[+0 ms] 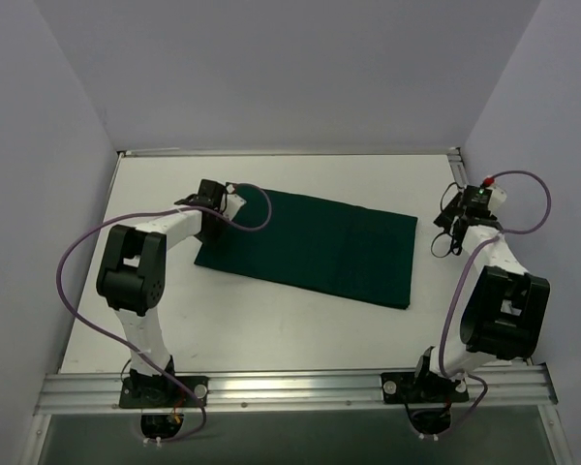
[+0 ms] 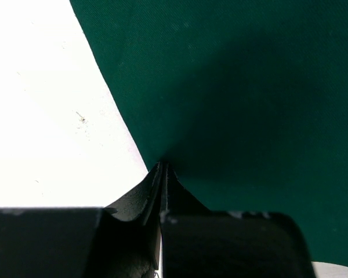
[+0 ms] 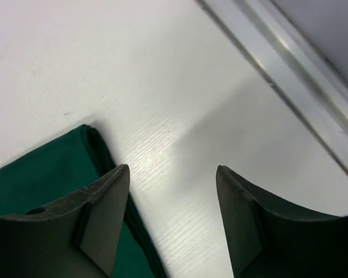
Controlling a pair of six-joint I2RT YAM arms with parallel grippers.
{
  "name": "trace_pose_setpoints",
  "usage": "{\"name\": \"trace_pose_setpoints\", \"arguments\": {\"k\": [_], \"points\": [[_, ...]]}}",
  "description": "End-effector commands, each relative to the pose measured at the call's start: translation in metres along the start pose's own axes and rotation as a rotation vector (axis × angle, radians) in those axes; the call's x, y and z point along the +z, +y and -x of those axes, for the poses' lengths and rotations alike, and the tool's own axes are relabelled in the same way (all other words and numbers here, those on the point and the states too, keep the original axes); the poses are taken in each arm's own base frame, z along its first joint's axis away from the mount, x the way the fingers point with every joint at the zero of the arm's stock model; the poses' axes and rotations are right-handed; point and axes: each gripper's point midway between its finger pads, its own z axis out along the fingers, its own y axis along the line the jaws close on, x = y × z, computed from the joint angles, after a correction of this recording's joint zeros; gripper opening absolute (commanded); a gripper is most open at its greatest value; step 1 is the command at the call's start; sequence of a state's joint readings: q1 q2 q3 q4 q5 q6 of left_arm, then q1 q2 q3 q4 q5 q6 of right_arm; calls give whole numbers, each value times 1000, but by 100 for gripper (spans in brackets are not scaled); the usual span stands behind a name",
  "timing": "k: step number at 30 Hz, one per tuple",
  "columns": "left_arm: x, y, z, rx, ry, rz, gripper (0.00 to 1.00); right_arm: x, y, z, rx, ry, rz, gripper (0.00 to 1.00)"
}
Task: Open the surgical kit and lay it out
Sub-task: Open the surgical kit at the center of the board.
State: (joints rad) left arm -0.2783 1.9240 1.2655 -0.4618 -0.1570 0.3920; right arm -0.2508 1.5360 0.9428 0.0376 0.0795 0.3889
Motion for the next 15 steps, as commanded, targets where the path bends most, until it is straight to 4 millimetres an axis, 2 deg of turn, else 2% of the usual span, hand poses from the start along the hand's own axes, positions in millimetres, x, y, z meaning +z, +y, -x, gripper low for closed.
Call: {"name": "trace_pose_setpoints", "arguments": {"k": [1,4,7,8,12,14,15], "points": [[1,-3,-6,-12,31,-21,5,-24,-2,32,47,-105,-14,57],[0,-2,-6,-13,34,-22,5,-24,27,20,14,-58,108,57],[-6,3,-4,-28,31,-3,12,-10,48,-18,-45,65,191,57],[-14,8,1,-40,7,9,21,-2,47,-36,-51,116,197,57],[-36,28,20,-153,-94,-32,44,8,52,-62,-45,177,251,55],[-42,40,30,-225,-133,-60,48,10,55,-71,-42,203,275,52],[-36,42,30,-238,-121,-62,51,11,56,-75,-40,211,281,51]]}}
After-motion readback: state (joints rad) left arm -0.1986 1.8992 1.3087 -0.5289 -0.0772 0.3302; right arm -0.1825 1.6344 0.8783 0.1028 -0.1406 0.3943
